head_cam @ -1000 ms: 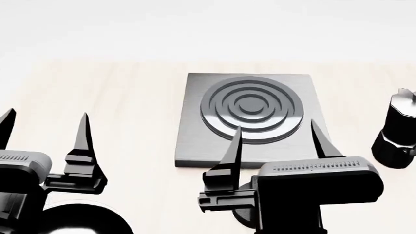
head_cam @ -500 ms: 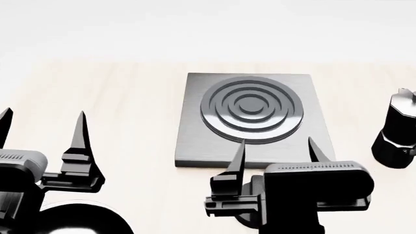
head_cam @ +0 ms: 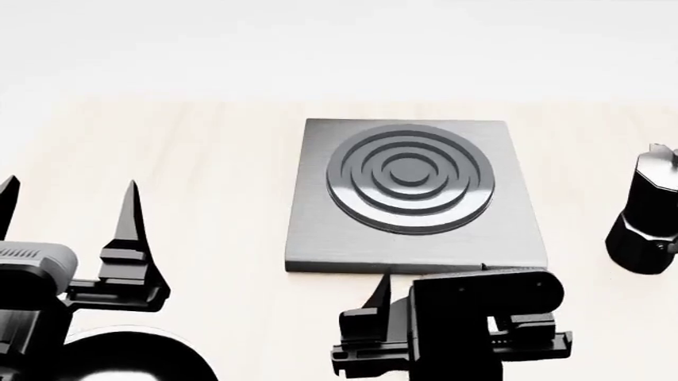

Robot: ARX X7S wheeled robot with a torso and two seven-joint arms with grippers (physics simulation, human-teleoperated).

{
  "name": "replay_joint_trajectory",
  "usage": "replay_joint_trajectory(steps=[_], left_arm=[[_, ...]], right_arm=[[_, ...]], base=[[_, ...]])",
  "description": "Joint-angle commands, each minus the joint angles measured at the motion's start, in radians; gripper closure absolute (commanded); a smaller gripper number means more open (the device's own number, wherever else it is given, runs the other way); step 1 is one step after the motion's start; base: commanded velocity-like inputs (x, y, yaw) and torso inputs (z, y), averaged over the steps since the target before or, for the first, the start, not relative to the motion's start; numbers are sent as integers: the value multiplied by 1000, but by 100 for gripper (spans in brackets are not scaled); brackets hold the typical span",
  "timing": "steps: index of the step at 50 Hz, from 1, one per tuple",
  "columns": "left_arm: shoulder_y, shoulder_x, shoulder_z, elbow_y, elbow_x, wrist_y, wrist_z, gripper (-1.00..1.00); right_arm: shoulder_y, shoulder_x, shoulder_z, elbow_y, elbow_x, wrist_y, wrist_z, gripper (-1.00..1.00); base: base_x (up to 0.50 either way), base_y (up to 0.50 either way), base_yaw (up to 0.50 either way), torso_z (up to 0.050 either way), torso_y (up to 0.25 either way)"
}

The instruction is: Turn on the stove.

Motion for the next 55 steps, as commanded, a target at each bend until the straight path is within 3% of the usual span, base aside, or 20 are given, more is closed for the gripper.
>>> replay_joint_trajectory(steps=[1,55], left_arm=[[0,-2,3,-6,-1,5,-4,-100],[-5,-12,19,-12,-12,12,-24,-100]], right_arm=[[10,-13,3,46,22,34,1,-100],[61,-74,43,275,87,65,18,-100]], base=[[0,0,0,0,0],[0,0,0,0,0]])
